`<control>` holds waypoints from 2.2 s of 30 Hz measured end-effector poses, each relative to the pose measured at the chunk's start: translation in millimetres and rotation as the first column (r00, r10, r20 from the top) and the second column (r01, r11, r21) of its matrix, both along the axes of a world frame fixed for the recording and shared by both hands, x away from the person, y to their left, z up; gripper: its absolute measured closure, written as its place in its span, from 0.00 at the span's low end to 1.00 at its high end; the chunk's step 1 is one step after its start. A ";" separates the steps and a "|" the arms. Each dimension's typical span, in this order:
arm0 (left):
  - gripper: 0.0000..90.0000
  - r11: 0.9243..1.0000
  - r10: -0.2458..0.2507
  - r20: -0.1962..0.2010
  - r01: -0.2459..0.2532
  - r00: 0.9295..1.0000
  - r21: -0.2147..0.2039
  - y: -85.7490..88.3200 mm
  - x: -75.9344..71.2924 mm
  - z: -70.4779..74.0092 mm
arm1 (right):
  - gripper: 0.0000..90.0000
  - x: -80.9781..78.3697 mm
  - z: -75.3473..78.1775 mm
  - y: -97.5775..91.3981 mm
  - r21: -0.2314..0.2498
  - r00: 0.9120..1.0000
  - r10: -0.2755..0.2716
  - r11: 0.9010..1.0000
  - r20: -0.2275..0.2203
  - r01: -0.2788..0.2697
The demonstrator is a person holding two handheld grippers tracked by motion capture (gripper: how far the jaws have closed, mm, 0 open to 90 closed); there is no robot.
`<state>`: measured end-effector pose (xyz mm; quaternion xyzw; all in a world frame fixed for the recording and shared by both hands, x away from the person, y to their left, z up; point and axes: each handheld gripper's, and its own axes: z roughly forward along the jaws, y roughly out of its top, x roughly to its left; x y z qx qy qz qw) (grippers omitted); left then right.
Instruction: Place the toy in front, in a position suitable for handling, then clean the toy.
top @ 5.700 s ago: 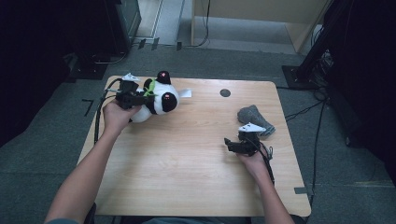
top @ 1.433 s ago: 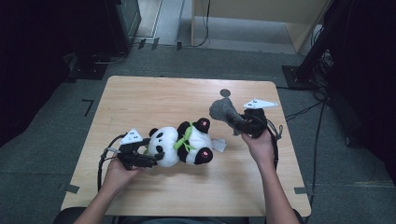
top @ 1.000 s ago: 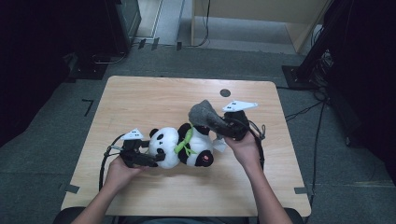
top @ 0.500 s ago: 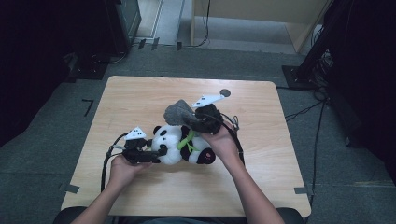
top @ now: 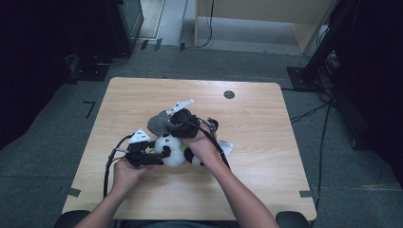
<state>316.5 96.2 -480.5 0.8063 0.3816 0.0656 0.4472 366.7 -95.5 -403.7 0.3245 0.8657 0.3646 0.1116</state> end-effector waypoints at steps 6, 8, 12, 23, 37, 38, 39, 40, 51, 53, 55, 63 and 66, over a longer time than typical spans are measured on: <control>0.38 1.000 -0.002 0.011 0.002 1.000 -0.003 -0.6 -0.1 -0.9 | 0.82 5.0 -4.8 -12.4 -0.007 1.000 0.016 1.000 -0.023 -0.016; 0.38 1.000 0.000 0.003 0.000 1.000 -0.015 0.1 0.9 -1.7 | 0.82 8.3 -5.6 -16.9 -0.025 1.000 -0.004 1.000 -0.024 0.003; 0.38 1.000 -0.003 0.002 0.003 1.000 -0.021 0.9 1.6 -2.1 | 0.83 17.3 -9.4 -28.4 -0.024 0.998 -0.031 0.999 -0.059 0.029; 0.38 0.999 0.003 -0.007 -0.003 1.000 -0.032 2.0 1.8 -2.2 | 0.82 28.8 -8.6 -32.5 -0.096 0.998 -0.043 0.995 -0.055 0.038; 0.39 1.000 -0.005 -0.005 0.005 1.000 -0.027 2.5 2.1 -2.3 | 0.85 42.3 5.3 -58.2 -0.116 0.988 -0.152 0.982 -0.012 0.150; 0.39 1.000 -0.007 -0.005 0.006 1.000 -0.025 2.7 2.0 -2.3 | 0.85 43.5 8.0 -62.2 -0.112 0.987 -0.163 0.981 -0.006 0.161; 0.39 1.000 -0.008 -0.004 0.007 1.000 -0.025 2.8 2.1 -2.4 | 0.85 44.1 11.9 -66.8 -0.102 0.985 -0.172 0.980 0.002 0.171; 0.39 1.000 -0.008 -0.006 0.008 1.000 -0.025 3.0 2.2 -2.4 | 0.85 43.9 16.0 -70.6 -0.088 0.984 -0.176 0.980 0.012 0.176; 0.39 1.000 -0.007 -0.001 0.007 1.000 -0.019 1.8 2.4 -0.5 | 0.83 27.4 46.5 -58.7 0.011 0.992 -0.119 0.993 0.043 0.118; 0.39 1.000 -0.011 0.006 0.011 1.000 -0.008 0.7 3.1 1.6 | 0.83 23.5 42.3 -42.8 0.013 0.996 -0.086 0.996 0.039 0.086; 0.39 1.000 -0.014 0.020 0.014 1.000 0.005 -0.3 2.1 2.7 | 0.83 21.7 35.9 -27.1 0.002 0.998 -0.057 0.998 0.033 0.057; 0.40 1.000 -0.007 0.028 0.006 1.000 0.015 -1.1 2.1 2.1 | 0.84 16.0 4.5 8.8 -0.013 0.999 0.015 1.000 -0.052 -0.015; 0.40 1.000 -0.012 0.031 0.012 0.999 0.013 -0.3 2.8 0.2 | 0.85 11.9 -3.3 10.5 -0.022 0.999 0.028 0.999 -0.046 -0.029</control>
